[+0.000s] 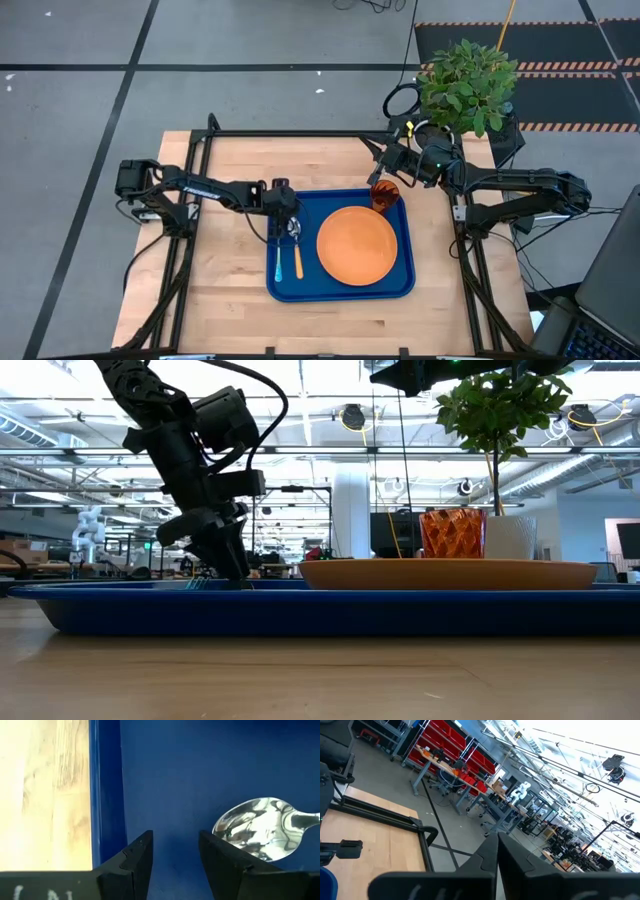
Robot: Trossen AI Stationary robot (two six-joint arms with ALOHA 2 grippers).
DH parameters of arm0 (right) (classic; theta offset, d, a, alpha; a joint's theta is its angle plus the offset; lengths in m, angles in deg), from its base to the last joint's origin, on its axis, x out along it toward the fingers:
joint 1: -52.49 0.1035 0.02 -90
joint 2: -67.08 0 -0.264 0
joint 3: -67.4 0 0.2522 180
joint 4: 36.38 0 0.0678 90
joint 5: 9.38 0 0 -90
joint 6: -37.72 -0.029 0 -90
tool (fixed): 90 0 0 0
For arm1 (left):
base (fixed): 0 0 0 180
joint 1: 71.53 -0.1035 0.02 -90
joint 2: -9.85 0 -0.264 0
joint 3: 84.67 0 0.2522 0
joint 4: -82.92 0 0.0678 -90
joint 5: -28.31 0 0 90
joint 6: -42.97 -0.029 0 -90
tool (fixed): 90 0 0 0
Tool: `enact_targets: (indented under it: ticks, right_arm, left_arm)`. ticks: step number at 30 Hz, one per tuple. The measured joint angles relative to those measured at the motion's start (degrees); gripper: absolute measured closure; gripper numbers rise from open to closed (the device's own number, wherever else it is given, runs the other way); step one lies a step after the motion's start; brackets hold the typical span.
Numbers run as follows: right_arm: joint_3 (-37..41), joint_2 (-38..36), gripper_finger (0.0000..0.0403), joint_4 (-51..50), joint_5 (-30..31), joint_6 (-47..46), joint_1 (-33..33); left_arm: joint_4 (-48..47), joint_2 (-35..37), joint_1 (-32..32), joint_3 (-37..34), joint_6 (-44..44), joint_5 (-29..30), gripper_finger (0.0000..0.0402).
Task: Pick and place plate/cup/fork/spoon on tray
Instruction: Adjust the orange spoon on the blue tray, then adjust the orange plate on the blue tray
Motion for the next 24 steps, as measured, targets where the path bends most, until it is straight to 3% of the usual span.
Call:
enact_targets:
  ticks: [13, 16, 19, 24]
  right_arm:
    - [0.00, 0.00, 0.0401, -0.01, 0.00, 0.00, -0.01]
    - [0.00, 0.01, 0.0401, 0.00, -0.01, 0.00, 0.01]
    - [0.00, -0.01, 0.0401, 0.00, 0.00, 0.00, 0.00]
    - [0.00, 0.00, 0.0401, 0.00, -0.01, -0.01, -0.01]
  left_arm:
    - [1.85, 0.00, 0.02, 0.00, -0.79, -0.60, 0.0241]
    - [2.36, 0.00, 0.02, 0.00, -2.20, 1.60, 0.0241]
    - [5.93, 0.00, 0.00, 0.00, -3.45, 4.16, 0.0241]
    - [15.40, 0.00, 0.73, 0.00, -3.51, 3.45, 0.0241]
